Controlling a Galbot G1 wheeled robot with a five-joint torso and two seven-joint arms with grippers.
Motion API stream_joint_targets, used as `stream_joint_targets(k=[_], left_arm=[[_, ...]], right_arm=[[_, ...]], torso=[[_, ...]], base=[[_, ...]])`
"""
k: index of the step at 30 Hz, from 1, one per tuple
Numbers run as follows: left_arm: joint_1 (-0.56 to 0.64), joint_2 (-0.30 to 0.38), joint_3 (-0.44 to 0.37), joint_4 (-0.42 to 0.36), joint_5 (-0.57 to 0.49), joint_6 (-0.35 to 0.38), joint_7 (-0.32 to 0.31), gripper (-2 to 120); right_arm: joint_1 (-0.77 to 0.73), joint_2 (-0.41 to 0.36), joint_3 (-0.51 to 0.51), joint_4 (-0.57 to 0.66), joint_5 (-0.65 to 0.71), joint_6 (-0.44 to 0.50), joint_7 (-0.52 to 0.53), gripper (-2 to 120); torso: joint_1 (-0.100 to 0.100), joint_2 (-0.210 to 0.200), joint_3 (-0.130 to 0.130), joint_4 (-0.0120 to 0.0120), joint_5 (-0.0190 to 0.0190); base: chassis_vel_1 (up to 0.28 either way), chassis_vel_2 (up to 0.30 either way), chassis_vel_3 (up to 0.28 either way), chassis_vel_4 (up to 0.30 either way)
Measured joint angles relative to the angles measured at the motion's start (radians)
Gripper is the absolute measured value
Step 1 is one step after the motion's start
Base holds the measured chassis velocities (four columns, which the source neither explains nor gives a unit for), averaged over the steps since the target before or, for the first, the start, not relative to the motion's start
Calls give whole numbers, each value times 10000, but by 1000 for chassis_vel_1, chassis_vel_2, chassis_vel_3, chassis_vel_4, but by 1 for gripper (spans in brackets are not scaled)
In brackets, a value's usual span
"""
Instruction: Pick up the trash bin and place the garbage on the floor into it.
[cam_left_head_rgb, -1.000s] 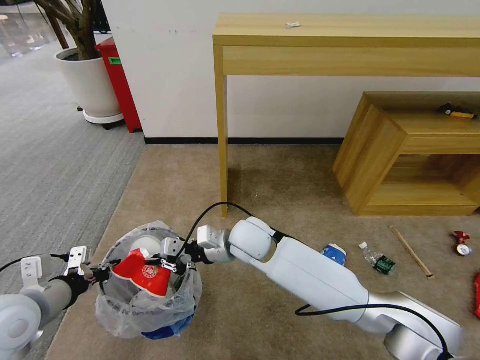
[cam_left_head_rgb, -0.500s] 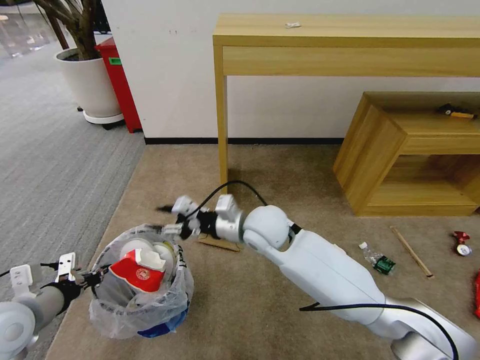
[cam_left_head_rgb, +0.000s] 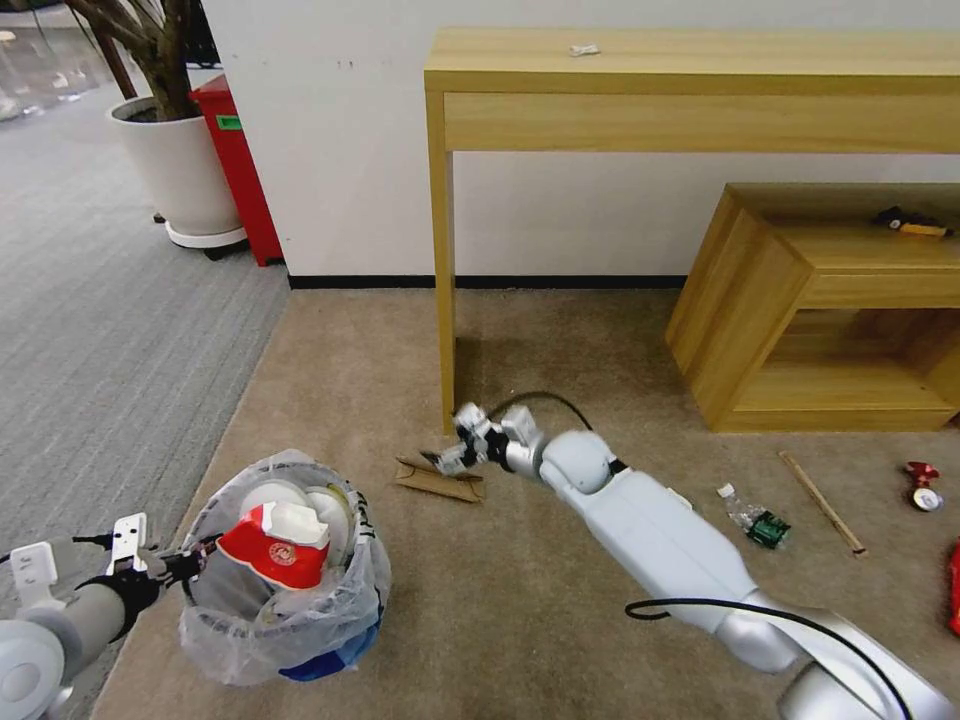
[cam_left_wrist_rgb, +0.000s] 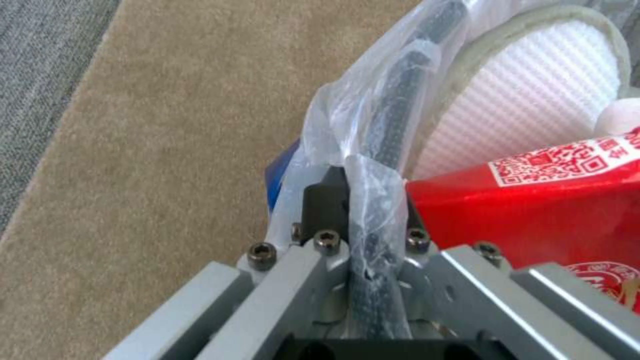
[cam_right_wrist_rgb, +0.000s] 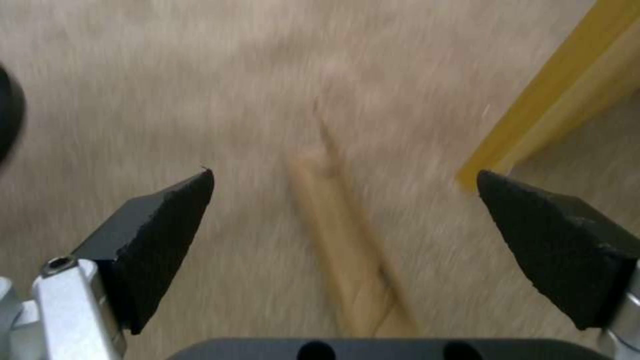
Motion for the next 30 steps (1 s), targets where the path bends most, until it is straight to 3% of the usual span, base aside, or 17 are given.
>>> stream_joint_targets(k=[4, 11, 21, 30], left_arm=[[55, 7, 17, -41, 3, 0, 0, 0], [79, 26, 102, -118, 34, 0, 175, 0], [40, 76, 67, -116, 57, -2, 377, 0], [33, 47, 55, -263, 107, -1, 513, 0]], right_arm=[[4, 274, -43, -866, -743, 68, 110, 100], [618, 1143, 78, -3466, -2114, 919, 310, 100], [1543, 2255, 138, -5555, -2106, 1118, 263, 100], [1974, 2902, 82, -6995, -1714, 1035, 442, 69]], torso=[[0, 0, 0, 0, 0], [0, 0, 1, 0, -1], [0, 0, 0, 2, 0], [0, 0, 0, 0, -1]], base=[[0, 0, 0, 0], [0, 0, 0, 0], [0, 0, 0, 0], [0, 0, 0, 0]])
